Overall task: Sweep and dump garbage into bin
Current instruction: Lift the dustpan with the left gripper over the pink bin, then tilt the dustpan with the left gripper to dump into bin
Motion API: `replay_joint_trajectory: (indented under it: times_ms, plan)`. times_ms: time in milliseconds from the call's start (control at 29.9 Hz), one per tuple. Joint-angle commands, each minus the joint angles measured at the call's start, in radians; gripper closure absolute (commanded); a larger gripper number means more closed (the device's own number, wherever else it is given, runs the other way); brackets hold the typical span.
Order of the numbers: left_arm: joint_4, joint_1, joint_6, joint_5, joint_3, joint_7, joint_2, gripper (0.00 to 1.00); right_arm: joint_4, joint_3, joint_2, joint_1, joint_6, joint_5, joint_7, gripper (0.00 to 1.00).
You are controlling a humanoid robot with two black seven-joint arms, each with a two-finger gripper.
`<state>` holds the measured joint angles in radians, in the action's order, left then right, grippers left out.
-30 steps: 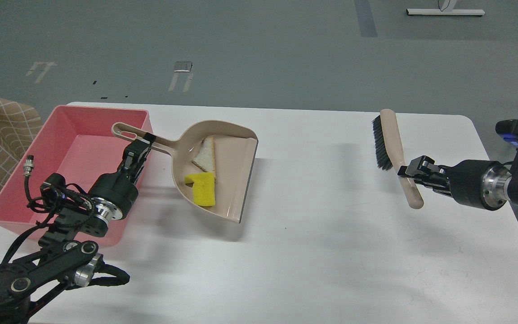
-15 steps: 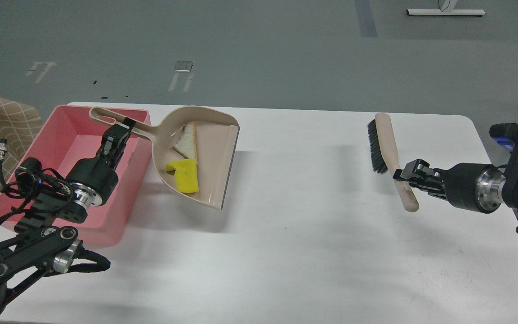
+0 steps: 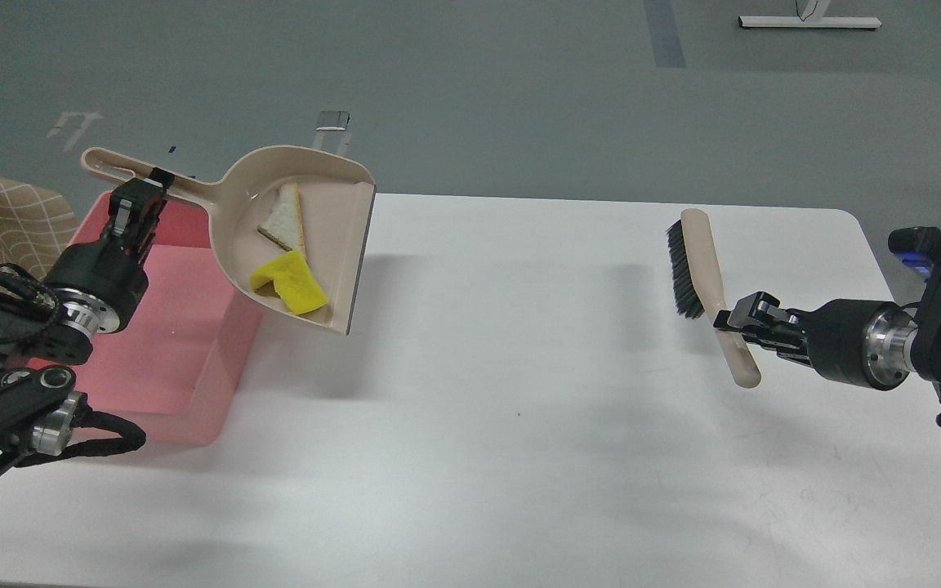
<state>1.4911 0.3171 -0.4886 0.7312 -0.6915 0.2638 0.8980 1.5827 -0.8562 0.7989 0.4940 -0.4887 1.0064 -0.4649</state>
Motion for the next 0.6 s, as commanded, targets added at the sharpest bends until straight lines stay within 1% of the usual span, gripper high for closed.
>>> replay_joint_trajectory:
  times_ms: [0, 134, 267, 401, 568]
  plan:
    - [0.000, 0.000, 0.000, -0.027, -0.029, -0.001, 0.009, 1.00, -0.003, 0.002, -0.003, 0.000, 0.000, 0.001, 0.000, 1.00]
    - [0.000, 0.002, 0.000, -0.094, -0.036, -0.001, 0.041, 1.00, -0.004, 0.002, -0.007, -0.002, 0.000, 0.001, 0.000, 1.00]
    - [0.000, 0.002, 0.000, -0.113, -0.037, -0.001, 0.048, 1.00, -0.004, 0.002, -0.007, -0.005, 0.000, 0.001, 0.000, 1.00]
    - [0.000, 0.002, 0.000, -0.133, -0.072, -0.001, 0.062, 1.00, -0.004, 0.002, -0.007, -0.008, 0.000, 0.001, 0.000, 1.00]
    - [0.000, 0.000, 0.000, -0.159, -0.098, -0.001, 0.110, 1.00, -0.004, 0.002, -0.007, -0.008, 0.000, 0.001, 0.000, 1.00]
